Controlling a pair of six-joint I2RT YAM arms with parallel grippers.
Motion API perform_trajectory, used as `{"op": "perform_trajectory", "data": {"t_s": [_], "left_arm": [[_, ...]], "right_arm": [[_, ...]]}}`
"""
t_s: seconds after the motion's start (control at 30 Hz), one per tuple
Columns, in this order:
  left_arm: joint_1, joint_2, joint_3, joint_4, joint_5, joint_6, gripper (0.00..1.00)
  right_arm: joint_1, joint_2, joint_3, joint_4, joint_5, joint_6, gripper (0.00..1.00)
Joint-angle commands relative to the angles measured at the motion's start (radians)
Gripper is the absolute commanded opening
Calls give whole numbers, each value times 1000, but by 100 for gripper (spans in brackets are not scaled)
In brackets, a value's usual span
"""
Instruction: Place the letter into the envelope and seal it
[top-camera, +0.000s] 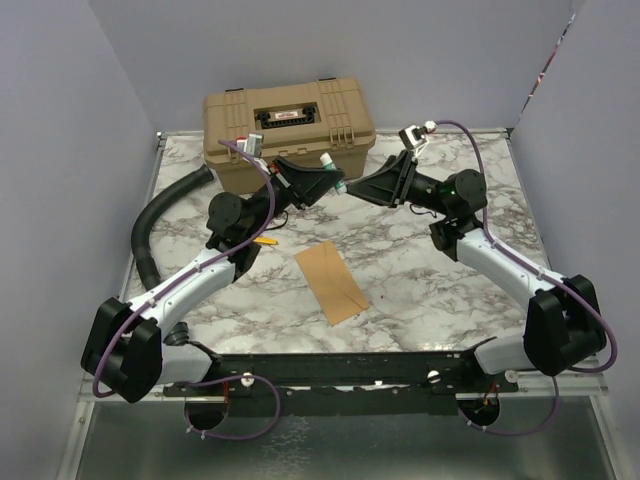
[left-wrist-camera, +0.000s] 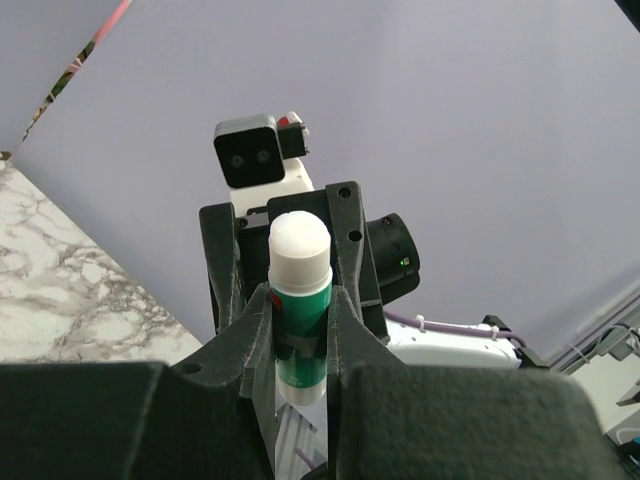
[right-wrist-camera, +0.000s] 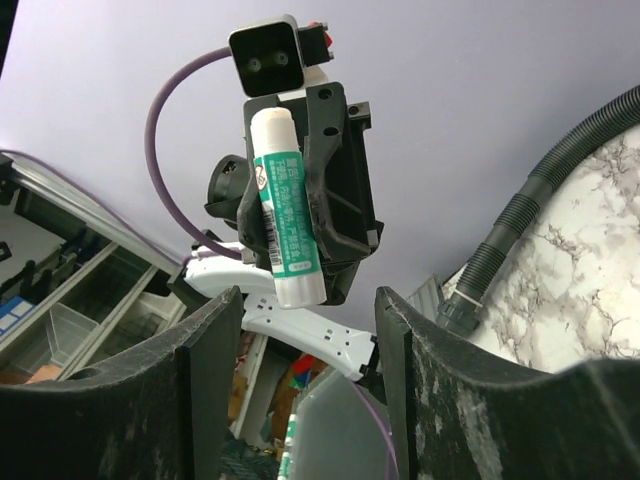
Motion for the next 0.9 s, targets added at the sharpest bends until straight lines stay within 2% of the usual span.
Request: {"op": "perform_trajectory", "data": {"t_s": [0.0, 0.13, 0.27, 0.5, 0.6, 0.7, 0.87], "left_arm": [[-2, -16, 15, 67, -39, -17, 0], [-2, -9, 16, 85, -49, -21, 0], [-2, 12, 46, 95, -39, -7, 0], [-3, 26, 66, 101, -49, 4, 0], [-2, 23, 66, 101, -60, 4, 0], [-4, 21, 66, 101, -68, 6, 0], [-3, 20, 69, 101, -74, 9, 0]], "right_arm": [[15, 15, 38, 21, 20, 22, 58], [22, 57, 77, 61, -2, 58, 48], [23, 97, 103, 133, -28, 109, 44], [28, 105, 141, 134, -72, 82, 32], [28, 105, 153, 139, -93, 73, 32], [31, 108, 163, 157, -115, 74, 39], [36, 115, 168, 154, -124, 71, 42]]}}
